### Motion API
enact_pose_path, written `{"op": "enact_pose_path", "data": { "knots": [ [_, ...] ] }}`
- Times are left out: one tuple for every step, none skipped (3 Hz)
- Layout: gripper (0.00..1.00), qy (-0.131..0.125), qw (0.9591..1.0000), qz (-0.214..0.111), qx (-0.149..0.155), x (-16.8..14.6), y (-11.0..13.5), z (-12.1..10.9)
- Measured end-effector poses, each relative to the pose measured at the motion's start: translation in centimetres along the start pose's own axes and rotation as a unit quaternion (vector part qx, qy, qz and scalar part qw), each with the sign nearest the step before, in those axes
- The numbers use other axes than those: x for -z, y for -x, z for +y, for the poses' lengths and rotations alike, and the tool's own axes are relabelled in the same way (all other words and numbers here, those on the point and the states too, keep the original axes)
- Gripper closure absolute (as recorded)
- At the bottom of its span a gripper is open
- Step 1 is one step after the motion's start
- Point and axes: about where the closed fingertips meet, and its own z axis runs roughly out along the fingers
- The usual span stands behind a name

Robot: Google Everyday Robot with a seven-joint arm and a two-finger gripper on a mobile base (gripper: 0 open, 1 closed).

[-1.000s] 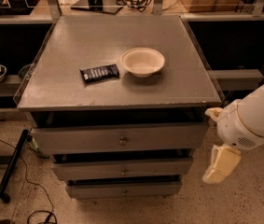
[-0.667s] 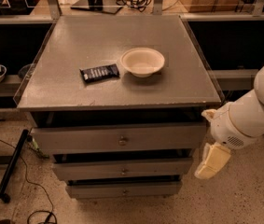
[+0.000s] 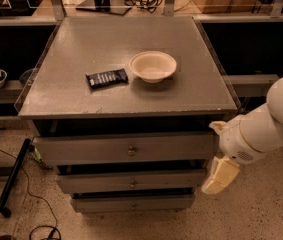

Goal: Open top drawer

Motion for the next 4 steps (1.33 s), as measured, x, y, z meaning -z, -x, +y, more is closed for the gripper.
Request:
{"op": "enact_pose_path", "data": {
  "knots": [
    [0.00, 0.008, 0.9997, -0.022, 0.006, -1.2, 0.9, 0.1],
    [0.00, 0.036, 0.9979, -0.049, 0.024, -3.9, 3.5, 0.3],
    [0.00, 0.034, 0.9977, -0.054, 0.023, -4.6, 3.9, -0.1],
    [0.00, 0.027, 0.9962, -0.078, 0.029, -6.8, 6.5, -2.8]
  ]
}}
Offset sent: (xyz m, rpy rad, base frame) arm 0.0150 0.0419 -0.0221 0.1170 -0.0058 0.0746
